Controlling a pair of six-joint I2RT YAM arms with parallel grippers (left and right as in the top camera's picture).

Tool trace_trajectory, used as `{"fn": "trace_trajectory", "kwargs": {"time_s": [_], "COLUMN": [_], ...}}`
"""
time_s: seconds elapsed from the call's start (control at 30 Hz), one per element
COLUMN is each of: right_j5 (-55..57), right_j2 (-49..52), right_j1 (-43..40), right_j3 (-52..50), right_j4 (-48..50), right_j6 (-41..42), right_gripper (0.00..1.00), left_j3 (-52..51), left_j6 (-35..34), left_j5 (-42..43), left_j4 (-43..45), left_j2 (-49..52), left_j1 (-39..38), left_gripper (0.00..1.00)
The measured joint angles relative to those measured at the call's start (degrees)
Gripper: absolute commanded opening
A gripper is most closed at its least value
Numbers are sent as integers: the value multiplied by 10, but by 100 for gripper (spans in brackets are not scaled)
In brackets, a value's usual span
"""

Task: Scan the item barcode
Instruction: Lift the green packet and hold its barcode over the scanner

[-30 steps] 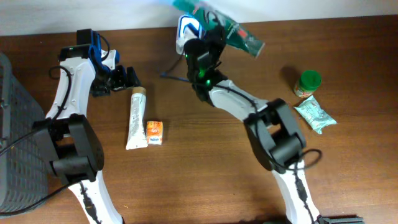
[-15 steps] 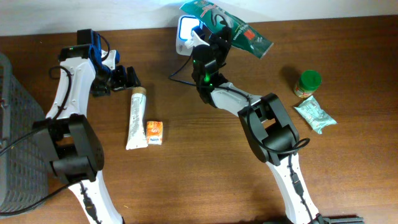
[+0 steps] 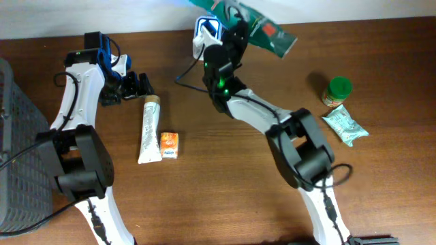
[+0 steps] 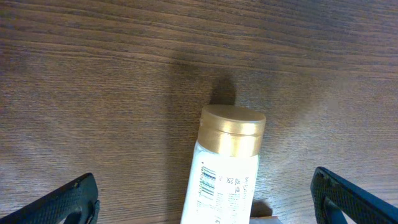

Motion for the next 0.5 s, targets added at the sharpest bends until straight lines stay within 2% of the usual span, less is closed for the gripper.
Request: {"fn": "trace_trajectory", "kwargs": {"time_s": [0.03,0.07,0.1,0.13,0.27,0.4,0.43,0.5], "right_j5": [0,-3,-5,-22,-111,-200,-250,-323], "right_j2": [-17,-41,-46,-52,-113,-255,-334,-391], "right_j1": [0,0,0,1,2,-1,-7,-36], "right_j3": [2,6,7,7,1,1,7,7], "right_j4": [-42,-154,-189,-265,-435,-555,-617,-710], "right_j6": [6,58,76,131,303,467,533,632], "right_gripper": [4,4,4,4,4,4,4,4], "left_j3": [0,0,0,0,0,0,0,0], "left_j6": [0,0,0,0,0,0,0,0], "left_j5": [0,0,0,0,0,0,0,0], "left_j4": [0,0,0,-1,0,1,-1,-1], "left_j2": [0,0,0,0,0,0,0,0], "left_j1": [0,0,0,0,0,0,0,0], "left_gripper": [99,99,99,99,99,99,99,99]}}
